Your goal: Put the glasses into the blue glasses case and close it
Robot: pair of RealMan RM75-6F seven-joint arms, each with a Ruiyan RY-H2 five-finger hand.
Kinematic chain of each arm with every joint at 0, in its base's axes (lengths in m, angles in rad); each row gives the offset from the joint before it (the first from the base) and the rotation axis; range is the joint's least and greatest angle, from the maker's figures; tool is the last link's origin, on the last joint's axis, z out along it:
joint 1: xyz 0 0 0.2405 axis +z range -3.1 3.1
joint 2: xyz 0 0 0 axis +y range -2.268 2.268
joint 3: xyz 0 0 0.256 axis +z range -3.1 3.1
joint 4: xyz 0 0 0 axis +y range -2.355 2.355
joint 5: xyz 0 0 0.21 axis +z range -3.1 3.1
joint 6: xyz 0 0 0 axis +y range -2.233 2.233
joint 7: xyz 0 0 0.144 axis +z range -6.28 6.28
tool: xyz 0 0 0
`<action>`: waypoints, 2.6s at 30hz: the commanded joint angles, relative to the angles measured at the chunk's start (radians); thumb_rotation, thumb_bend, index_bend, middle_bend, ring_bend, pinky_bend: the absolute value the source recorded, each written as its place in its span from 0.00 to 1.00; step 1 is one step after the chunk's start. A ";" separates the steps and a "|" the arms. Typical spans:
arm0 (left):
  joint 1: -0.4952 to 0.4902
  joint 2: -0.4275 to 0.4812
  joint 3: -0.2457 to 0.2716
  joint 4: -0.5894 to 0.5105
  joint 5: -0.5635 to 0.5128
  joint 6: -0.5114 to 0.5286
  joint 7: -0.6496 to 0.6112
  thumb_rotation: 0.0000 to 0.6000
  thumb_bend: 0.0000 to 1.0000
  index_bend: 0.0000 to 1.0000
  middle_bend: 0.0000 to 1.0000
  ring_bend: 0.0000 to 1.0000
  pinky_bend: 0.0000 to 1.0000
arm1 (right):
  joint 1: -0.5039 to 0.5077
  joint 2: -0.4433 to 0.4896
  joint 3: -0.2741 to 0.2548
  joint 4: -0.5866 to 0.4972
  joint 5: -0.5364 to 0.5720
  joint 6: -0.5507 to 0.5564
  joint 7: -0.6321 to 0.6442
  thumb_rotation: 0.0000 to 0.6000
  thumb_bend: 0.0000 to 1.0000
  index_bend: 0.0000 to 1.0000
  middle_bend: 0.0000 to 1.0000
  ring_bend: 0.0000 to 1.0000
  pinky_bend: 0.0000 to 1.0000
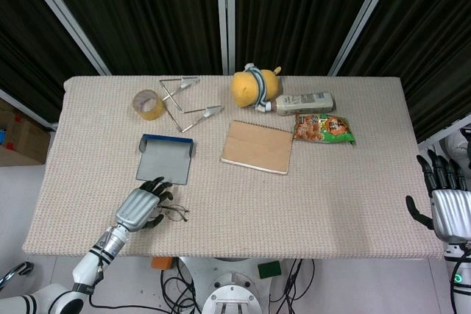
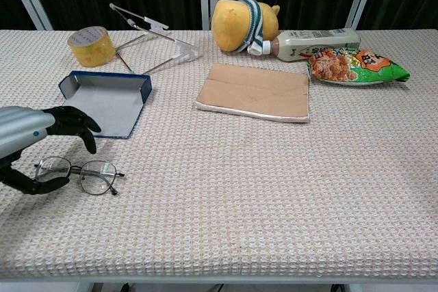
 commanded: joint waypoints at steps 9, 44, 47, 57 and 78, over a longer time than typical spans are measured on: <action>-0.005 0.001 0.004 -0.001 -0.021 0.005 0.014 1.00 0.33 0.46 0.19 0.09 0.22 | -0.001 -0.008 -0.002 0.017 -0.003 0.001 0.017 1.00 0.38 0.00 0.00 0.00 0.00; -0.022 -0.059 0.000 0.049 -0.032 0.043 0.006 1.00 0.47 0.59 0.23 0.10 0.24 | 0.001 -0.018 -0.005 0.038 0.016 -0.021 0.026 1.00 0.37 0.00 0.00 0.00 0.00; -0.021 -0.058 -0.003 0.053 -0.028 0.055 0.005 1.00 0.48 0.61 0.23 0.10 0.24 | 0.001 -0.019 -0.005 0.039 0.016 -0.022 0.026 1.00 0.38 0.00 0.00 0.00 0.00; -0.037 -0.032 -0.065 0.067 -0.009 0.125 0.005 1.00 0.48 0.63 0.22 0.08 0.24 | 0.003 -0.016 -0.003 0.034 0.013 -0.019 0.024 1.00 0.38 0.00 0.00 0.00 0.00; -0.226 -0.181 -0.214 0.375 -0.172 -0.040 0.062 1.00 0.48 0.66 0.05 0.00 0.17 | 0.008 -0.019 -0.001 0.043 0.027 -0.036 0.029 1.00 0.38 0.00 0.00 0.00 0.00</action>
